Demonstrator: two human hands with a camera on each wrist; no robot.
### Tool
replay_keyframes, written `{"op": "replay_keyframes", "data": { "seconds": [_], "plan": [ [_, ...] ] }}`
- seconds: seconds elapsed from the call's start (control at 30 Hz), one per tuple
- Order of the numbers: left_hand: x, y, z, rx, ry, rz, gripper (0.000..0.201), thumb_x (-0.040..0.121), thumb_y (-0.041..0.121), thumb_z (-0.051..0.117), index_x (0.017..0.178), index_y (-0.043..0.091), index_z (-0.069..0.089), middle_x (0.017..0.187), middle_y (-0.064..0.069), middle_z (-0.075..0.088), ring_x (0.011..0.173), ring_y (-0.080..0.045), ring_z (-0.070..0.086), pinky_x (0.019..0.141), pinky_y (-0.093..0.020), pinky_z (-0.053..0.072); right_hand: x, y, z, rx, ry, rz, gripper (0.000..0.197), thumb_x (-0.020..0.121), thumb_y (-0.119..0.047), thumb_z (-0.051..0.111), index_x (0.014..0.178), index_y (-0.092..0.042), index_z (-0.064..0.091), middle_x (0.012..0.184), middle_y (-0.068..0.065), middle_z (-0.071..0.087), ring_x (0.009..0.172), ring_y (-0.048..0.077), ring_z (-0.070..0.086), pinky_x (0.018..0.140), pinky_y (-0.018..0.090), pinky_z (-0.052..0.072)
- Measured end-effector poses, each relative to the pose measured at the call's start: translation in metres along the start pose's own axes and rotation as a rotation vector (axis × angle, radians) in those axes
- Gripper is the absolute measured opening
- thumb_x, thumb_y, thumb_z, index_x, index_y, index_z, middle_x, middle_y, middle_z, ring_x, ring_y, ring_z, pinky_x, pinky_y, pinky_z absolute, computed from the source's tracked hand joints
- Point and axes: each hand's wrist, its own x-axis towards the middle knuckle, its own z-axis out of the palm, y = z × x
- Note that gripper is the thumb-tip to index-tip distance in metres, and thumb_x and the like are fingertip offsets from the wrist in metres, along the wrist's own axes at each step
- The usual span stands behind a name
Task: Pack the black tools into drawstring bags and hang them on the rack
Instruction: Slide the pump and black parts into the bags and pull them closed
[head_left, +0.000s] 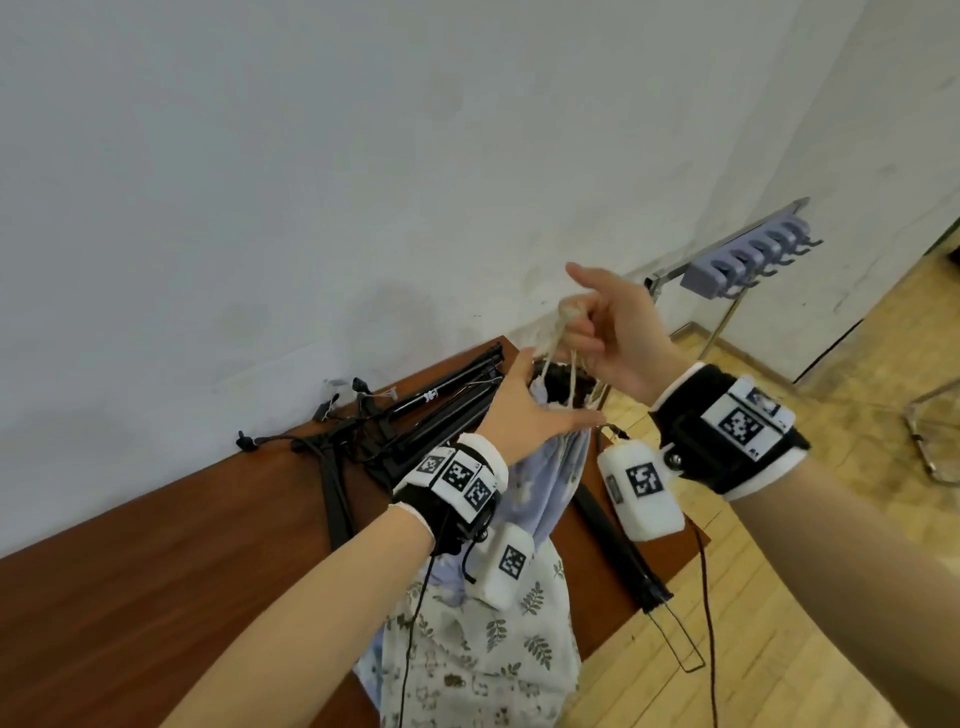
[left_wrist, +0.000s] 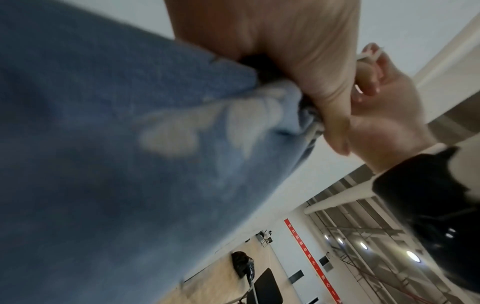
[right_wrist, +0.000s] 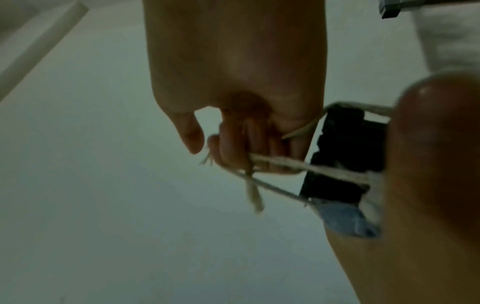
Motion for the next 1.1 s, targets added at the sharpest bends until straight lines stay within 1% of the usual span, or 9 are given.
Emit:
{"op": "replay_keyframes", "data": {
  "seconds": [0.1, 0.17, 0.27, 0.43, 0.63, 0.73, 0.8, 0.97, 1.1],
  "plan": [
    [-0.013, 0.009, -0.010, 0.031, -0.080, -0.017, 0.062, 0.068, 0.018, 0.085, 0.118, -0.002, 0.054, 0.096, -0.007, 0.063, 0.075, 0.006, 0.060, 0.075, -0.017, 0.052, -0.001, -0.006, 0.006, 0.115, -0.155, 0.074, 0.040, 0.085, -0.040, 0.052, 0.063, -0.013, 0.032, 0.051, 0.001, 0.029, 0.060, 0.021, 0.012, 0.063, 0.032, 0.027],
    [-0.026, 0.006, -0.020, 0.168, -0.056, -0.058, 0.051, 0.066, 0.030, 0.085, 0.102, 0.003, 0.062, 0.084, -0.002, 0.066, 0.070, 0.005, 0.059, 0.073, -0.021, 0.053, -0.001, -0.002, 0.009, 0.118, -0.237, 0.086, 0.037, 0.084, -0.039, 0.054, 0.064, -0.009, 0.043, 0.056, 0.003, 0.038, 0.062, 0.021, 0.018, 0.067, 0.032, 0.029],
    [-0.048, 0.000, -0.031, 0.180, 0.005, -0.130, 0.019, 0.075, 0.008, 0.078, 0.086, 0.007, 0.062, 0.074, -0.003, 0.065, 0.062, 0.007, 0.056, 0.065, -0.014, 0.047, -0.002, 0.008, 0.004, 0.066, -0.293, 0.113, 0.035, 0.085, -0.034, 0.055, 0.067, -0.005, 0.063, 0.069, 0.007, 0.056, 0.067, 0.021, 0.050, 0.076, 0.031, 0.039],
    [-0.083, 0.004, -0.085, 0.180, 0.297, -0.137, 0.019, 0.078, 0.001, 0.073, 0.079, 0.013, 0.058, 0.070, 0.011, 0.061, 0.056, 0.011, 0.056, 0.060, -0.008, 0.045, 0.001, 0.026, -0.036, -0.032, -0.168, 0.137, 0.030, 0.089, -0.034, 0.053, 0.104, -0.012, 0.066, 0.106, 0.003, 0.065, 0.092, 0.013, 0.057, 0.079, 0.028, 0.040],
    [-0.125, -0.043, -0.189, 0.438, 0.424, -0.473, 0.048, 0.079, 0.015, 0.074, 0.054, 0.016, 0.033, 0.054, -0.005, 0.036, 0.045, -0.011, 0.038, 0.046, -0.020, 0.034, -0.003, 0.072, -0.069, 0.148, 0.065, 0.310, 0.029, 0.089, -0.032, 0.054, 0.110, -0.014, 0.062, 0.094, 0.002, 0.063, 0.079, 0.015, 0.057, 0.073, 0.028, 0.038],
    [-0.145, -0.094, -0.220, 0.569, 0.422, -0.754, 0.029, 0.074, 0.020, 0.078, 0.079, 0.005, 0.055, 0.079, -0.013, 0.055, 0.074, -0.026, 0.055, 0.064, -0.030, 0.042, -0.003, 0.094, -0.069, 0.166, 0.182, 0.349, 0.024, 0.090, -0.027, 0.054, 0.106, -0.012, 0.062, 0.085, 0.002, 0.063, 0.072, 0.015, 0.055, 0.069, 0.026, 0.037],
    [-0.154, -0.129, -0.235, 0.628, 0.419, -0.907, 0.051, 0.068, 0.023, 0.080, 0.108, -0.001, 0.060, 0.104, -0.016, 0.063, 0.093, -0.031, 0.060, 0.071, -0.032, 0.047, -0.001, 0.108, -0.067, 0.119, 0.216, 0.400, 0.018, 0.091, -0.024, 0.053, 0.102, -0.012, 0.062, 0.078, 0.000, 0.062, 0.065, 0.013, 0.054, 0.065, 0.024, 0.037],
    [-0.136, -0.177, -0.244, 0.491, 0.310, -1.114, 0.076, 0.072, 0.020, 0.078, 0.133, -0.007, 0.042, 0.114, -0.018, 0.054, 0.098, -0.033, 0.055, 0.076, -0.032, 0.044, 0.008, 0.147, -0.057, -0.006, 0.272, 0.518, 0.019, 0.092, -0.018, 0.053, 0.107, -0.008, 0.061, 0.077, 0.003, 0.058, 0.063, 0.013, 0.048, 0.062, 0.024, 0.035],
    [-0.107, -0.202, -0.244, 0.311, 0.431, -1.135, 0.084, 0.080, 0.020, 0.075, 0.144, -0.007, 0.027, 0.141, -0.024, 0.044, 0.124, -0.039, 0.047, 0.093, -0.040, 0.041, 0.015, 0.176, -0.049, -0.063, 0.334, 0.622, 0.025, 0.092, -0.020, 0.055, 0.111, -0.007, 0.063, 0.087, 0.006, 0.058, 0.068, 0.014, 0.049, 0.065, 0.025, 0.035]
  ]
}}
